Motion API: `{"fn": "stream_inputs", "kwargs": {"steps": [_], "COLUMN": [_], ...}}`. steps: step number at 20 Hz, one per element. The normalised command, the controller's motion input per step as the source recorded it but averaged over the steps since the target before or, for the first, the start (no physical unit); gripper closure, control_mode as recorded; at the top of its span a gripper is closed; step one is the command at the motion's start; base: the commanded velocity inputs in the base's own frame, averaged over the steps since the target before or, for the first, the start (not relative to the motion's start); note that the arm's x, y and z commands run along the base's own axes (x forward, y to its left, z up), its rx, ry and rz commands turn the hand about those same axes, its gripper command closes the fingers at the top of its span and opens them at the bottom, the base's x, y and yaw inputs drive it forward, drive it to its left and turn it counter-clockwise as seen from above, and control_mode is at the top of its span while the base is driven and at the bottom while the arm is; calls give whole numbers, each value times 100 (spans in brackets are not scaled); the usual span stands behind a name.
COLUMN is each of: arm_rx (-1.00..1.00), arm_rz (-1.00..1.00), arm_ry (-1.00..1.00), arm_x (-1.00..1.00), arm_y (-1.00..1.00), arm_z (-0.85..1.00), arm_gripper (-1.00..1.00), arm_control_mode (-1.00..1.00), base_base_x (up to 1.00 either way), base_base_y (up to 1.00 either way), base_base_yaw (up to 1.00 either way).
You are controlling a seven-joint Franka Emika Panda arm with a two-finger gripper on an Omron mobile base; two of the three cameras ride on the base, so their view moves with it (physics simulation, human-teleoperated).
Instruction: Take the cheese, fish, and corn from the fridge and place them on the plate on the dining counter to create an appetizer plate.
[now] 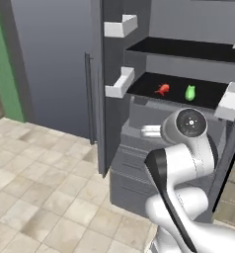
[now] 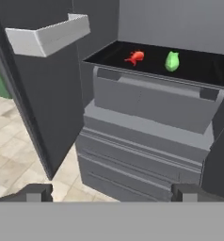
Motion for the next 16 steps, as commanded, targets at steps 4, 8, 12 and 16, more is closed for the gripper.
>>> {"fn": "stream_inputs", "kwargs": {"steps": [4, 8, 12, 16], "arm_rx": [0, 0, 0, 0], "arm_rz": [0, 0, 0, 0], "arm_ry": [0, 0, 0, 0], "arm_x": [0, 0, 0, 0], "arm_y": [0, 0, 0, 0], "arm_z": [0, 0, 0, 0], "arm_gripper": [-100, -100, -100, -100], "arm_control_mode": [100, 100, 100, 100], "base_base_x": [79, 47, 0, 0], "base_base_y": [29, 5, -6, 1], "base_base_yaw": [-37, -36, -31, -30]}}
